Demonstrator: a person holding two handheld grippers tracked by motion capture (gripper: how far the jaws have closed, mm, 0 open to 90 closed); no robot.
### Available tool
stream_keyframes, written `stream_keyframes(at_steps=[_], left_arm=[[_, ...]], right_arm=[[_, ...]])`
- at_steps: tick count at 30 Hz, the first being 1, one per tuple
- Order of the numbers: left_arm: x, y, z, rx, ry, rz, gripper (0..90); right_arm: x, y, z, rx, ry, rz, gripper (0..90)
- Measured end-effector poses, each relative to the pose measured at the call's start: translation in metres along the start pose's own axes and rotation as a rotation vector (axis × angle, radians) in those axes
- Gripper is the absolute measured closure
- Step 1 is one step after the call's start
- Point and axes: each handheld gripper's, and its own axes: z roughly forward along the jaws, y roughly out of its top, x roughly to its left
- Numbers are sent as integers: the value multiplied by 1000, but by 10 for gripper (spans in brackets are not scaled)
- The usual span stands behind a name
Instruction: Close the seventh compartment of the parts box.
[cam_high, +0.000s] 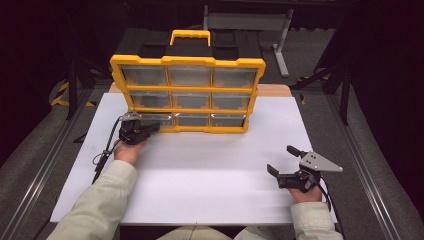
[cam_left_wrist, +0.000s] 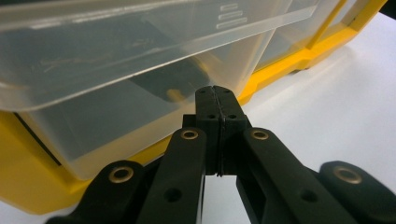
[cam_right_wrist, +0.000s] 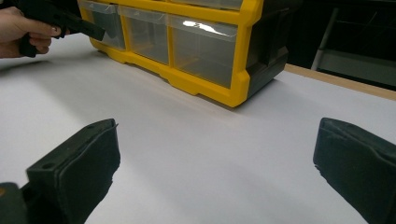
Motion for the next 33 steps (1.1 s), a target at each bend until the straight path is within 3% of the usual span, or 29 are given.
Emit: stream_keyframes(at_steps=[13,20,33], left_arm=[[4,-1,4,-81,35,-16,896],[1,-1,5,-87,66,35,895],[0,-1,6,-85,78,54,896]], right_arm=[[0,0,1,3,6,3,13],[0,0,1,2,9,1,13],[-1,0,1,2,9,4,13]])
